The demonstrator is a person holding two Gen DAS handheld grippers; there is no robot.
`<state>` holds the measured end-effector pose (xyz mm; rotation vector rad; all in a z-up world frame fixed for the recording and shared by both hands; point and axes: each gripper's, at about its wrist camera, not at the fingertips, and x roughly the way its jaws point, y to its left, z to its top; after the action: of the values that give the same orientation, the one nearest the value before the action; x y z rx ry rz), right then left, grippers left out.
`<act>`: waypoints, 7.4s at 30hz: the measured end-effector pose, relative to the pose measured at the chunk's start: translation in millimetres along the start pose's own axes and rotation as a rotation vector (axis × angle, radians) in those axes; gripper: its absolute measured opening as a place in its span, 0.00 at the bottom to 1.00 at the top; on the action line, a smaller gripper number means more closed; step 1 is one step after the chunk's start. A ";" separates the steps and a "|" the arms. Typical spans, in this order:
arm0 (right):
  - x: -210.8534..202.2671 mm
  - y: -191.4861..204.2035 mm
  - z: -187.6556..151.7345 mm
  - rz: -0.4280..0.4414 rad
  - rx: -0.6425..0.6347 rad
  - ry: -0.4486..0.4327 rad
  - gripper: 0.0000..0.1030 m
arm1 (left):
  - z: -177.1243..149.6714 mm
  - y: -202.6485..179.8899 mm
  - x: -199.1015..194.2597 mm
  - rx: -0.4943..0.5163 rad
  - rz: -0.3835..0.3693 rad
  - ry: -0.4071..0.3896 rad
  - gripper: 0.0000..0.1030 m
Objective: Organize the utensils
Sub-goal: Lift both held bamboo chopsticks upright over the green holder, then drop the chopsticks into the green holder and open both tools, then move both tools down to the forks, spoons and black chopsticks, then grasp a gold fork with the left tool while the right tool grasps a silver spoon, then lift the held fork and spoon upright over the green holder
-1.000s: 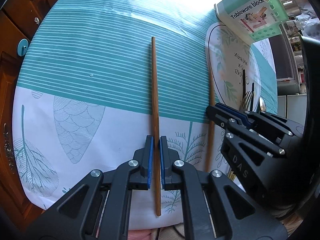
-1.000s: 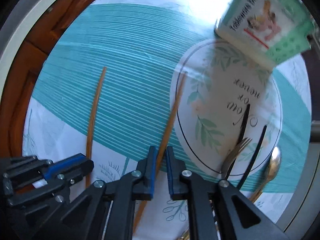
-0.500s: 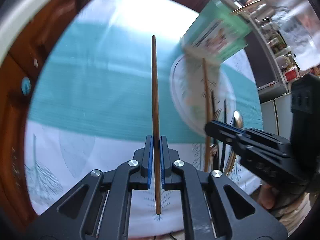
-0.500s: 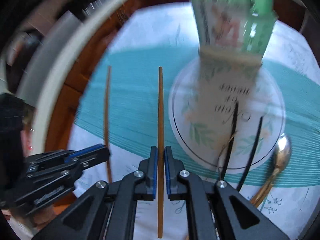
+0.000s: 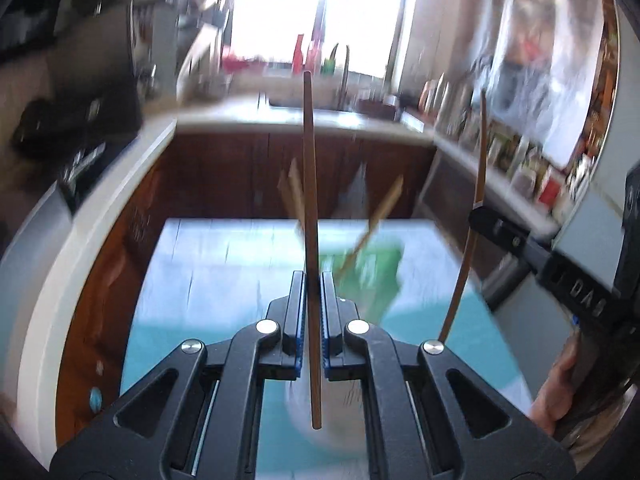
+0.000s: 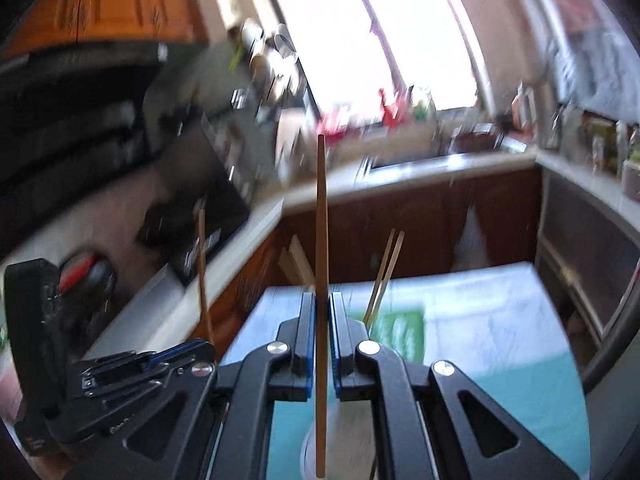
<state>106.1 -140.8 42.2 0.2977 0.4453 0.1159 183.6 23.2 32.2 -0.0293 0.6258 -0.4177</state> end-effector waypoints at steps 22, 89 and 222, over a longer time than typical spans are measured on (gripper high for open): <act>122.5 -37.8 -0.3 -0.012 -0.041 -0.191 0.06 | 42.5 -2.3 167.5 -0.049 -0.005 -0.128 0.04; -67.5 -81.4 -182.8 -0.263 -0.059 0.451 0.43 | -222.6 -54.0 9.3 -0.043 -0.036 0.407 0.70; 46.7 -171.3 -218.0 0.287 0.610 0.610 0.02 | -229.0 -69.8 129.9 0.093 -0.089 0.749 0.04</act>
<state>59.8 -239.2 -217.1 0.9384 1.0438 0.3574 121.0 -68.7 -216.4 0.1976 1.3449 -0.5452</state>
